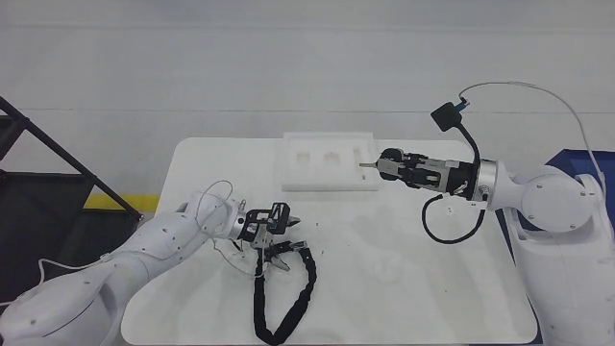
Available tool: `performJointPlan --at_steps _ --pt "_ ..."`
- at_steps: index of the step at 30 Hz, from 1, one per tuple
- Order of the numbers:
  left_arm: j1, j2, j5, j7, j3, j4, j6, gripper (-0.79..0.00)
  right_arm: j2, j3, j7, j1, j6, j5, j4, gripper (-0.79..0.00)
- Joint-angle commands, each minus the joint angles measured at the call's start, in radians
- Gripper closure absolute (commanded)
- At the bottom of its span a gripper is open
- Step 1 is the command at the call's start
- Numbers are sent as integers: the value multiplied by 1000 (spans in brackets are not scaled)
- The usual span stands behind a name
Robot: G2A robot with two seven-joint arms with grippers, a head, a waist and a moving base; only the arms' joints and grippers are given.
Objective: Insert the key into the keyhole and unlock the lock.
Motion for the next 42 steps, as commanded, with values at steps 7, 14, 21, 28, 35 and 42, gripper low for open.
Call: performJointPlan --at_steps 7,14,21,28,35,42 --pt "0 -22 74 81 7 51 13 -610 0 0 0 0 0 0 0 0" --pt "3 -41 108 104 9 84 22 -403 0 0 0 0 0 0 0 0" --pt "6 -61 120 84 1 111 44 -379 0 0 0 0 0 0 0 0" --pt "6 -74 134 76 -6 122 46 0 0 0 0 0 0 0 0 0" --pt "-2 -74 141 105 -20 130 37 0 0 0 0 0 0 0 0 0" --pt "-11 -50 137 172 -38 73 39 0 0 0 0 0 0 0 0 0"
